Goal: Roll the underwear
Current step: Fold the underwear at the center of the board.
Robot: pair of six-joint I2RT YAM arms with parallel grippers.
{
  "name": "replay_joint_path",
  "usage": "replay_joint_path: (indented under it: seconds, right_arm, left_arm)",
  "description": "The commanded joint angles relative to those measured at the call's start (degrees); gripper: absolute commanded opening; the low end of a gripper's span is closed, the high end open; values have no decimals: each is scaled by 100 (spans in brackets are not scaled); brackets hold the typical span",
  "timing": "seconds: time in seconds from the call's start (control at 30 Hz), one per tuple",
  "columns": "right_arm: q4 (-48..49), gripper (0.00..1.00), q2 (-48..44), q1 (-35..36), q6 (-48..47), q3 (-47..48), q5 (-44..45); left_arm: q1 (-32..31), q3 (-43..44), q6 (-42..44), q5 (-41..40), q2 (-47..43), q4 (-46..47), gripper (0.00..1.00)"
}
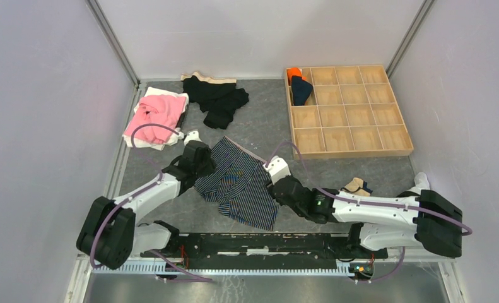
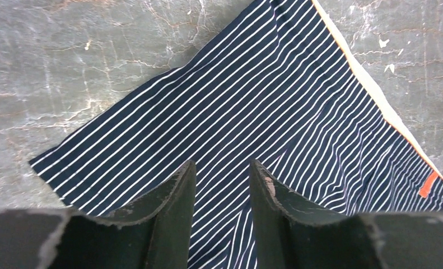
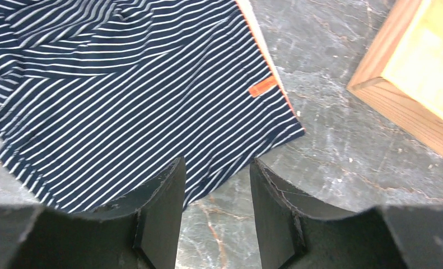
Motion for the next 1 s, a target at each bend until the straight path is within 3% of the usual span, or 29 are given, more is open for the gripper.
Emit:
replay_joint_path:
  seconds: [0.0, 0.43, 0.7, 0.8, 0.97]
  right_arm:
    - [-41, 51, -32, -195, -160, 44, 130]
    - [96, 50, -271, -214, 277, -519, 86]
    - [272, 54, -942, -223, 911, -1013, 139]
    - [109, 57, -1033, -419, 983, -1043, 138]
    - [354, 67, -1340, -1200, 1108, -1258, -483]
  left_arm:
    - [-11, 127, 150, 166, 429, 676, 45]
    - [3, 983, 717, -420, 2258, 1223, 47]
    - [3, 1712, 1045, -415, 3312, 1551, 51]
    - [-6, 1802, 1068, -367, 3036, 1548, 55]
    - [-99, 1595, 987, -397, 1751, 1477, 65]
